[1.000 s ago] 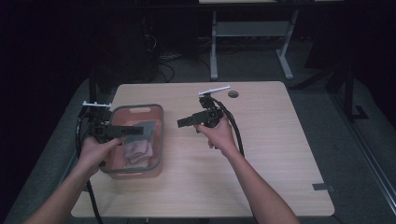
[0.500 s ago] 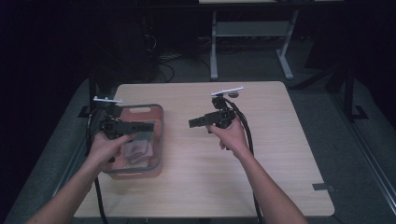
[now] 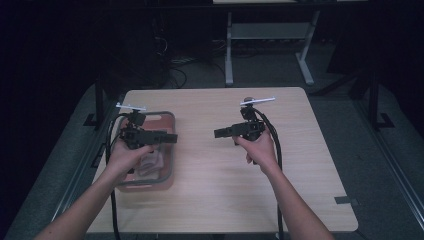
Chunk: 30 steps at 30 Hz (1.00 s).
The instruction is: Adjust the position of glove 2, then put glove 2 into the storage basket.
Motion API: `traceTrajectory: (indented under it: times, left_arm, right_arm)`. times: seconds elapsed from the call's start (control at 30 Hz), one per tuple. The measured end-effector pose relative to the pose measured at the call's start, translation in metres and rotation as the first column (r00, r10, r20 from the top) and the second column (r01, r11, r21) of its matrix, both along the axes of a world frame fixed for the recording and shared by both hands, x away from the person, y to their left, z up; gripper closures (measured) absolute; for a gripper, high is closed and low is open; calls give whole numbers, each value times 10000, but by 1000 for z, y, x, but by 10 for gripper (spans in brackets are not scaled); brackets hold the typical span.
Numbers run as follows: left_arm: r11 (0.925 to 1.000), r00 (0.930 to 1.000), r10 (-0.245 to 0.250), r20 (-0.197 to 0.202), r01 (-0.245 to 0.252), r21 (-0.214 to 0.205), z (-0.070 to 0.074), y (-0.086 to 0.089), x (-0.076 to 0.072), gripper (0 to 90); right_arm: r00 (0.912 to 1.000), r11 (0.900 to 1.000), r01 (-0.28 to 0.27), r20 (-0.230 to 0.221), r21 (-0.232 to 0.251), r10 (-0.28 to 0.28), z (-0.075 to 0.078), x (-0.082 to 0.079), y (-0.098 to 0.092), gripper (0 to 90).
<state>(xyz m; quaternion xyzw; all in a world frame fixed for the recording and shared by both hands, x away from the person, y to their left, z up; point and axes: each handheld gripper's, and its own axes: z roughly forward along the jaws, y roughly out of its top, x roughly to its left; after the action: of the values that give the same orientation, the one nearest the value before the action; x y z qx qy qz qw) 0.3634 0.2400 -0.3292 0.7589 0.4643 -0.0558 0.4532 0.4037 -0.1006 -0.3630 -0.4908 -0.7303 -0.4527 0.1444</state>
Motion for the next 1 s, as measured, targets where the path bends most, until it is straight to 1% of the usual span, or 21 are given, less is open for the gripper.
traceTrajectory:
  times: [0.07, 0.17, 0.27, 0.33, 0.37, 0.43, 0.47, 0.53, 0.57, 0.73, 0.87, 1.0]
  left_arm:
    - [9999, 10000, -81, -15, 81, 62, -1, -2, 1, 303]
    - [9997, 9998, -193, 6, 193, 130, -2, -6, 1, 301]
    - [9998, 9998, -188, 11, 188, 67, -2, -9, 0, 300]
    - [9994, 9996, -293, 38, 293, 160, -1, -11, 0, 300]
    - [9995, 9996, -271, 80, 270, 159, 0, -12, -1, 300]
    - [9995, 9995, -290, 81, 290, 116, 0, -14, -1, 300]
    - [9996, 9996, -273, 66, 272, 95, 0, -16, -2, 300]
    - [9990, 9991, -406, 95, 405, 172, 0, -18, -3, 299]
    - [9991, 9992, -397, 72, 396, 133, -1, -20, -3, 299]
    - [9985, 9985, -545, 94, 545, 48, -3, -30, -5, 297]
    - [9968, 9970, -771, 71, 769, 207, -8, -38, -6, 294]
    - [9960, 9961, -885, 37, 885, 88, -10, -48, -8, 293]
  right_arm:
    - [10000, 10000, 64, -35, 48, -64, -1, 0, -2, 481]
    - [10000, 10000, 28, -30, -41, -28, -3, 0, -5, 478]
    - [9999, 9999, 110, -73, -7, -110, -3, -2, -8, 478]
    - [9999, 9999, 107, -95, -82, -107, -3, -2, -11, 477]
    - [9998, 9998, 183, -17, -78, -183, -2, -3, -13, 476]
    - [9996, 9996, 269, 20, 49, -269, -2, -4, -18, 475]
    - [9995, 9995, 301, 28, 51, -301, -2, -5, -19, 474]
    - [9994, 9994, 345, -33, 43, -345, -3, -6, -23, 474]
    - [9992, 9992, 403, -55, 72, -403, -3, -7, -25, 473]
    - [9982, 9981, 589, -100, 158, -587, -10, -10, -36, 470]
    - [9973, 9972, 725, -163, 172, -723, -15, -12, -44, 467]
    - [9961, 9961, 861, -219, 200, -857, -18, -15, -54, 465]
